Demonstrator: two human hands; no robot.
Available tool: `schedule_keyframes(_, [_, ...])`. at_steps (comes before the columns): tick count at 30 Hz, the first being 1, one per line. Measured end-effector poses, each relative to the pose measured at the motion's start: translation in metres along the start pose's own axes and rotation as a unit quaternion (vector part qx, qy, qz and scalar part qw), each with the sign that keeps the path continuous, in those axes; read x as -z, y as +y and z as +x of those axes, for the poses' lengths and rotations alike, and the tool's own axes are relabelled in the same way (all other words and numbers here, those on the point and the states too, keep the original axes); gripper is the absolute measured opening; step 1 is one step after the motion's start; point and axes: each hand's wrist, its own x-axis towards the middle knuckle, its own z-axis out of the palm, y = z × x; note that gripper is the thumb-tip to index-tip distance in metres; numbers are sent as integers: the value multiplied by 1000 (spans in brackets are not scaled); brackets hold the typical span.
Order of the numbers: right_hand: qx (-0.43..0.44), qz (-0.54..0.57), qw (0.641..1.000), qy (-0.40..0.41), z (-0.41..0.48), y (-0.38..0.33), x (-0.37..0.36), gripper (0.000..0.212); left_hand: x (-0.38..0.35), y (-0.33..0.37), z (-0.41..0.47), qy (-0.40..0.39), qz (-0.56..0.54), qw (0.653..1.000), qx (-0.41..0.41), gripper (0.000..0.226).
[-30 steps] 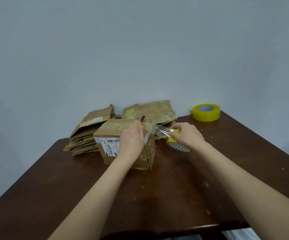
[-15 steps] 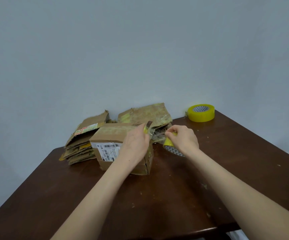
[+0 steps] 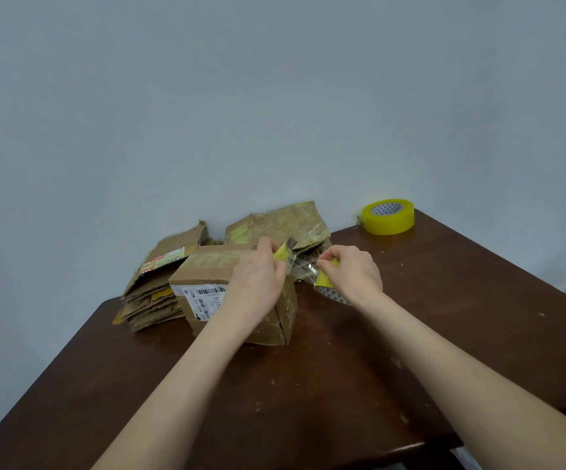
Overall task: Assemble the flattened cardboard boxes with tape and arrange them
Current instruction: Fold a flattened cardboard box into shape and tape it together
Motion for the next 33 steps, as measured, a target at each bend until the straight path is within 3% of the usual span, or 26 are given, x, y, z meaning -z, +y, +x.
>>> schedule_keyframes(10, [-9, 8, 1000, -6, 1, 0, -2, 18, -14, -3, -7, 8, 158, 986, -44, 29])
schedule_keyframes(23, [-14, 23, 1000, -6, 1, 2, -5, 18, -14, -4, -15, 26, 127, 990, -51, 27])
schedule_keyframes(33, [-10, -9, 1000, 8, -3, -3, -5, 17, -16, -6, -12, 63, 215, 973, -54, 27])
